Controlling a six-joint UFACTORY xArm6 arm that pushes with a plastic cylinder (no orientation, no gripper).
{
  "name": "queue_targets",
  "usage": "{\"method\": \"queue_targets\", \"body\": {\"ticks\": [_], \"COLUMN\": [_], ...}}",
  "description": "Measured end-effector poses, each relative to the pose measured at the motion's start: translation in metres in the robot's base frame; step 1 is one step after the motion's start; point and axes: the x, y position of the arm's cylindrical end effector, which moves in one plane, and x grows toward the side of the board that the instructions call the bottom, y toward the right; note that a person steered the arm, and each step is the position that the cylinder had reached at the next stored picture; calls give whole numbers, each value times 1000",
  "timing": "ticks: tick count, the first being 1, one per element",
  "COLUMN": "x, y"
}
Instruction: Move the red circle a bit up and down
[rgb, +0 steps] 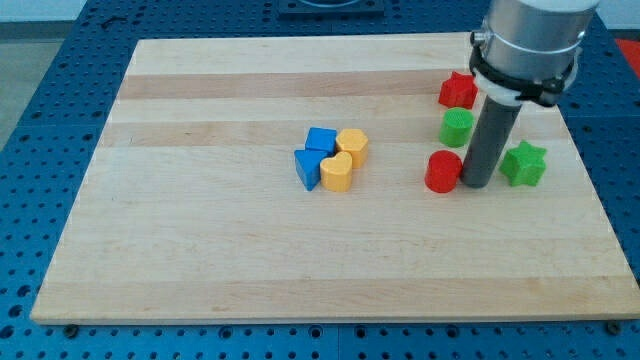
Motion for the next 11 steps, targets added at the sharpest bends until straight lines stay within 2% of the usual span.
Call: {"method": "queue_targets", "body": {"ticks": [2,5,7,9,11], "x": [23,-25,-75,-77,-124], "y": [-13,-43,-50,-44,-47]}}
